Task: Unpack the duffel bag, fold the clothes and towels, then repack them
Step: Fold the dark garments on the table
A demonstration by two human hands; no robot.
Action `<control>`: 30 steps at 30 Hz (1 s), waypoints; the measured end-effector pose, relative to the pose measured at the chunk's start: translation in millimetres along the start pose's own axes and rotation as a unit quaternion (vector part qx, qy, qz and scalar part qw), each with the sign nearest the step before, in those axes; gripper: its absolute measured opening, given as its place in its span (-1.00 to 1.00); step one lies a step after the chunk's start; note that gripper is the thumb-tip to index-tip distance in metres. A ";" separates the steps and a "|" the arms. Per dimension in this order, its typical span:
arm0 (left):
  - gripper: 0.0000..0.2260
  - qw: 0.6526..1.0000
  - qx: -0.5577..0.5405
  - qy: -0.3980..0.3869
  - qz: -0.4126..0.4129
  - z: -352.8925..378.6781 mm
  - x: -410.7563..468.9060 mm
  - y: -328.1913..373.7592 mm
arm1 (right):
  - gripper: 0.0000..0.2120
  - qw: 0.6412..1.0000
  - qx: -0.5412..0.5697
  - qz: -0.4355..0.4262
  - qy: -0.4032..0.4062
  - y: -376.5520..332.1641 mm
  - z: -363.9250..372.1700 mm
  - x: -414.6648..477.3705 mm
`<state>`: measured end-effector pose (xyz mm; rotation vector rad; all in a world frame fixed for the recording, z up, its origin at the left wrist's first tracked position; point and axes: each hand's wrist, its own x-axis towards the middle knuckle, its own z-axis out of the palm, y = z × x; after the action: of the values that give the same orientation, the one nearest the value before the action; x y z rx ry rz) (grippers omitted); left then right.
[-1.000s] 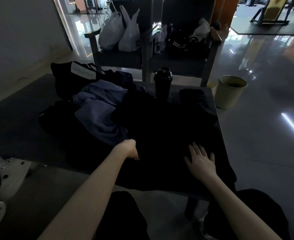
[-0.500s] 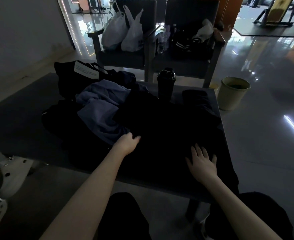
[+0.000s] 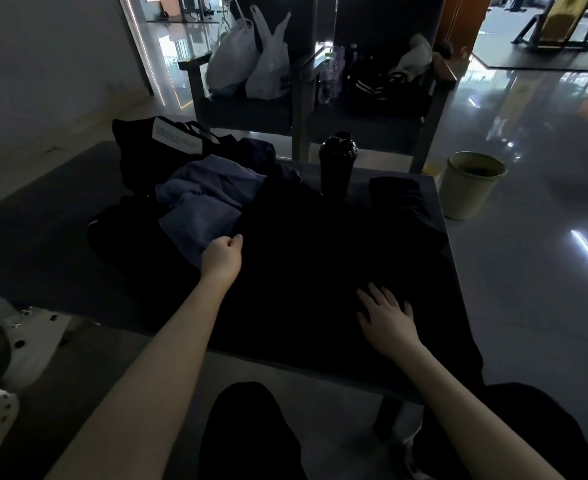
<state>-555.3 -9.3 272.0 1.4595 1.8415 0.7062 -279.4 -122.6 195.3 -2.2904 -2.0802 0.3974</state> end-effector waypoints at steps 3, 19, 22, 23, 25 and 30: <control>-0.84 0.997 -0.074 0.031 -0.002 -4.5 3.1 -2.3 | -0.52 1.000 -0.028 0.002 -0.010 -6.9 -9.7 3.2; -0.63 0.980 -0.188 -0.042 0.057 -17.3 -8.9 -6.8 | -0.80 0.940 0.291 -0.175 0.042 -144.5 -69.9 85.2; -0.59 0.975 -0.180 -0.091 -0.098 -19.0 3.6 -7.5 | -0.88 0.926 0.316 -0.177 0.108 -149.4 -62.5 85.3; -0.56 0.968 -0.185 -0.100 -0.135 -19.0 5.5 -7.4 | -0.89 0.920 0.326 -0.178 0.123 -149.1 -59.3 84.5; -0.55 0.951 -0.216 -0.129 -0.180 -21.8 5.7 -5.0 | -0.90 0.915 0.333 -0.179 0.140 -146.7 -52.6 84.1; -0.64 0.935 -0.291 -0.142 -0.142 -20.7 7.1 -7.1 | -0.91 0.907 0.340 -0.187 0.162 -143.3 -41.7 80.0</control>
<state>-576.8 -4.1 278.4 0.8374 1.4121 0.7635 -404.7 -21.8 248.6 -1.4181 -1.7700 0.5610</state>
